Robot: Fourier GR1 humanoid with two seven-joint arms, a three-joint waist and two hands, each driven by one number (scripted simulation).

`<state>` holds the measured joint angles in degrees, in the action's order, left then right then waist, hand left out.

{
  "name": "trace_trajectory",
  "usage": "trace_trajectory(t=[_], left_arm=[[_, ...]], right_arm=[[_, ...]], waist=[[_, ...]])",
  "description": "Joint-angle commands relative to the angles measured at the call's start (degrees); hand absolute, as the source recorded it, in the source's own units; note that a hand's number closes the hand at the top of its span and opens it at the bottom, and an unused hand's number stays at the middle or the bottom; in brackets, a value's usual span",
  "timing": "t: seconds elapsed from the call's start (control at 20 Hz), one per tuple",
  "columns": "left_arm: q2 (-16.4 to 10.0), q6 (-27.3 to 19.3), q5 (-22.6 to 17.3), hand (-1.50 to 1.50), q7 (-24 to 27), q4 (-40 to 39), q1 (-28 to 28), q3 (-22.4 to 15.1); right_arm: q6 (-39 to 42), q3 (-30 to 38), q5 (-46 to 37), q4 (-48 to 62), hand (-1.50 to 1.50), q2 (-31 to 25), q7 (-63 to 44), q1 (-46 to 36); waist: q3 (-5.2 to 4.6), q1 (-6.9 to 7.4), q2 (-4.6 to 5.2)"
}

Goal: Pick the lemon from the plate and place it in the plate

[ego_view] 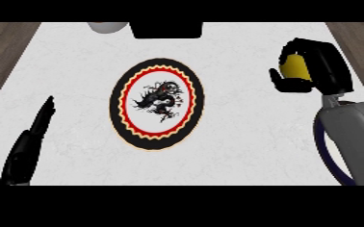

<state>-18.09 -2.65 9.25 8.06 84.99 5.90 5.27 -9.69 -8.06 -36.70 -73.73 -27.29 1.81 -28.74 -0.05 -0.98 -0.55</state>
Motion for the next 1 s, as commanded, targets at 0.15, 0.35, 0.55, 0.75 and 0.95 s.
trace_trajectory(t=[0.15, 0.35, 0.55, 0.75, 0.95], left_arm=[[-1.56, 1.56, -0.83, 0.00, 0.00, 1.48, 0.54, 1.85], [-1.14, 3.57, -1.38, 0.00, -0.27, 2.20, 1.07, 1.51], [0.50, 2.22, -0.07, 0.00, -0.22, 3.55, 1.60, 0.93], [1.60, 0.61, 2.01, 0.00, -0.89, 1.49, -1.19, 0.23], [0.19, 3.17, 0.40, 0.00, 0.03, -1.59, -3.09, 2.06]], right_arm=[[8.89, -4.52, 3.05, -21.96, 1.50, 3.63, -8.74, 1.82], [13.50, -6.18, 3.22, -27.25, 1.50, 6.91, -15.04, -0.20], [12.23, -11.08, -2.94, -21.09, 1.50, 15.87, -21.62, -8.37], [8.99, -14.67, -6.10, -13.08, 1.50, 25.08, -24.94, -11.63], [10.66, -14.11, -2.85, -5.03, 1.50, 27.03, -28.30, -18.42]], waist=[[0.01, 0.52, 0.09], [0.02, 1.02, 0.35], [0.03, 1.63, 0.48], [0.01, 1.70, 0.62], [0.01, 1.82, 0.67]])
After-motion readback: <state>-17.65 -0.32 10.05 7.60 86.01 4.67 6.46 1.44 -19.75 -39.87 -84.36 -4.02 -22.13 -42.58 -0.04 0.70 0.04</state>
